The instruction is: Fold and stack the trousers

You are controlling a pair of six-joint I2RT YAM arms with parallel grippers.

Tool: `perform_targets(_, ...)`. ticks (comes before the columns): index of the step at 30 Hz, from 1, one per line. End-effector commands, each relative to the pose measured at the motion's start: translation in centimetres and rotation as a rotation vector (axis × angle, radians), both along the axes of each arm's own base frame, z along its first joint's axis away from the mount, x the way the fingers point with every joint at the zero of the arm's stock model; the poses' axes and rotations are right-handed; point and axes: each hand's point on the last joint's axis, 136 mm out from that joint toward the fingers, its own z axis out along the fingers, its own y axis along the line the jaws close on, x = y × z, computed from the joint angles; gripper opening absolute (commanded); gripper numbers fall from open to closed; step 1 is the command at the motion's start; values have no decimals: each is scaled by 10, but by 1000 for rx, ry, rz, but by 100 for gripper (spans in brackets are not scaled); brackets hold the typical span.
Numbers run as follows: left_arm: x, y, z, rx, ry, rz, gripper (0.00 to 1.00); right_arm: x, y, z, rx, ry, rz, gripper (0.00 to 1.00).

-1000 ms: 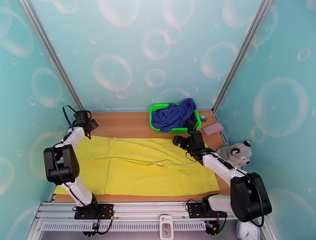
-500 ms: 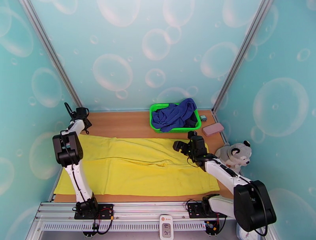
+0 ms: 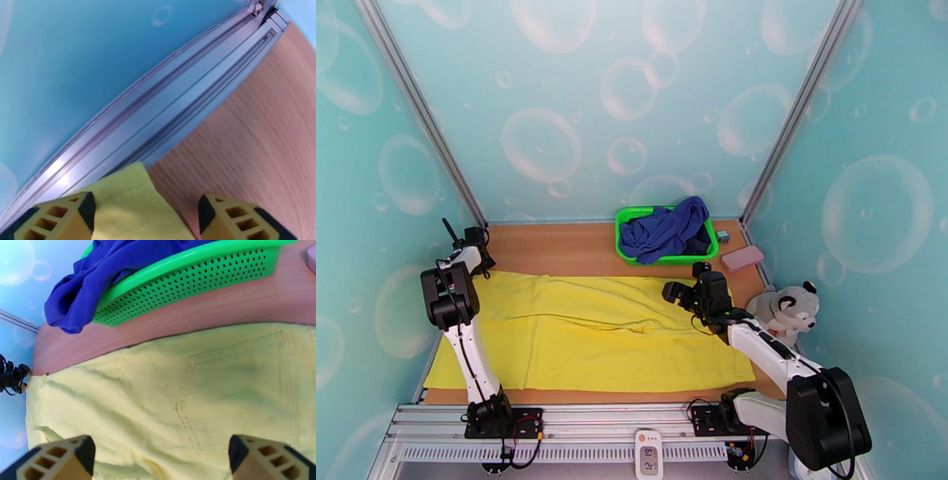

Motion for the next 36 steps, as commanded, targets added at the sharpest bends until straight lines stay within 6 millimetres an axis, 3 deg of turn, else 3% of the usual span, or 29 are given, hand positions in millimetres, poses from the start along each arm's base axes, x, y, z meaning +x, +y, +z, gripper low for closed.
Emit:
perform_targets(1,-12,-4,-23,-72,55,-4,62,2,-25,1,-4,26,-74,93)
perform_targets(4,-19,-5,-31,-97,68,-4,49,7,-55,-2,6,39,-151,93)
perform_targets(8,-20,-9,-32,-136,45,-11,23,16,-83,-16,42,65,-207,93)
perform_targets(13,-14,-10,-4,-128,-28,-16,0,20,-80,-38,103,87,-223,92)
perform_targets(16,-12,-10,19,-114,-83,-24,0,12,-67,-55,145,148,-223,92)
perform_targets(21,-3,-23,62,-146,-235,-64,0,-21,-51,-74,179,255,-251,92)
perform_targets(25,1,-30,90,-173,-327,-76,0,-41,-38,-70,218,278,-250,92)
perform_targets(27,2,-32,98,-180,-349,-79,0,-41,-37,-59,215,246,-243,92)
perform_targets(29,2,-33,107,-176,-372,-79,0,-33,-48,-43,153,205,-255,92)
perform_targets(32,2,-32,120,-160,-396,-80,0,-13,-85,-24,29,175,-303,91)
perform_targets(36,-1,-32,126,-150,-400,-85,0,14,-130,-28,-83,230,-346,89)
